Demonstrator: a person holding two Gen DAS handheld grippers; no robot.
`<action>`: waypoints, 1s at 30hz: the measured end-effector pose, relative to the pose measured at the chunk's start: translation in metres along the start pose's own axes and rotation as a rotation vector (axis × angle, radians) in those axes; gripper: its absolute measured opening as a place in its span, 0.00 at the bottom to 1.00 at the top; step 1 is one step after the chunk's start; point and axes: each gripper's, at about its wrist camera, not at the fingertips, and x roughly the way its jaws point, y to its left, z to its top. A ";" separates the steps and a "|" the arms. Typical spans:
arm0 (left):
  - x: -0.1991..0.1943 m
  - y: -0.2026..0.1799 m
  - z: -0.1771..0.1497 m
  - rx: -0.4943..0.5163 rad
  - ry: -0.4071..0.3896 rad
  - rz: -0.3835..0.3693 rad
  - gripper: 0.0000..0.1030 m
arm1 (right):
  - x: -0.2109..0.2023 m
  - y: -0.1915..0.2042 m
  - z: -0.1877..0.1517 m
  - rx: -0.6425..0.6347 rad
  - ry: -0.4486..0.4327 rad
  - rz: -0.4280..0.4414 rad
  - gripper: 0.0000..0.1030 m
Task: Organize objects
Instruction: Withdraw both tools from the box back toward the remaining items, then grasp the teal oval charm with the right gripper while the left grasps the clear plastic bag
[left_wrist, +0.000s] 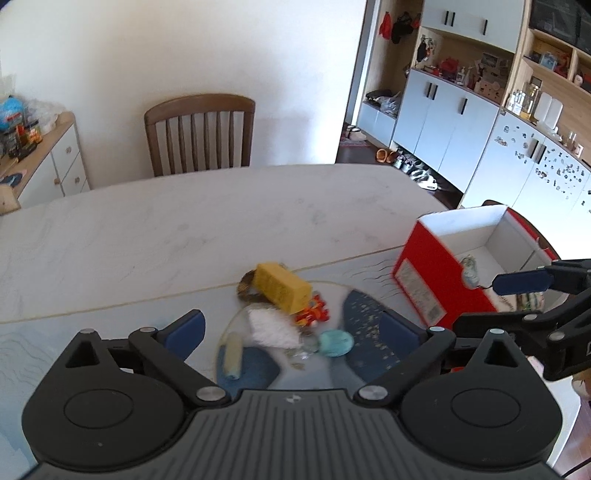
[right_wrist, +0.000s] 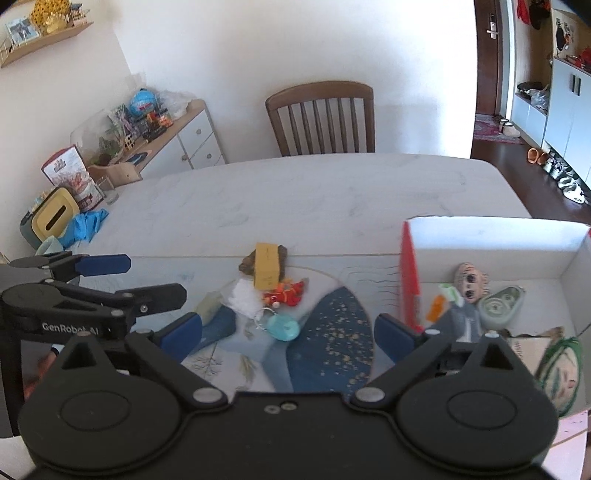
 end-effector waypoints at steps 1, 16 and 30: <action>0.003 0.006 -0.003 -0.004 0.004 -0.002 0.98 | 0.004 0.003 0.001 -0.004 0.007 -0.002 0.96; 0.060 0.045 -0.040 0.012 0.048 0.054 0.98 | 0.063 0.011 0.021 -0.032 0.079 -0.059 0.96; 0.116 0.054 -0.032 -0.005 0.091 0.023 0.98 | 0.106 0.017 -0.003 -0.187 0.190 -0.028 0.86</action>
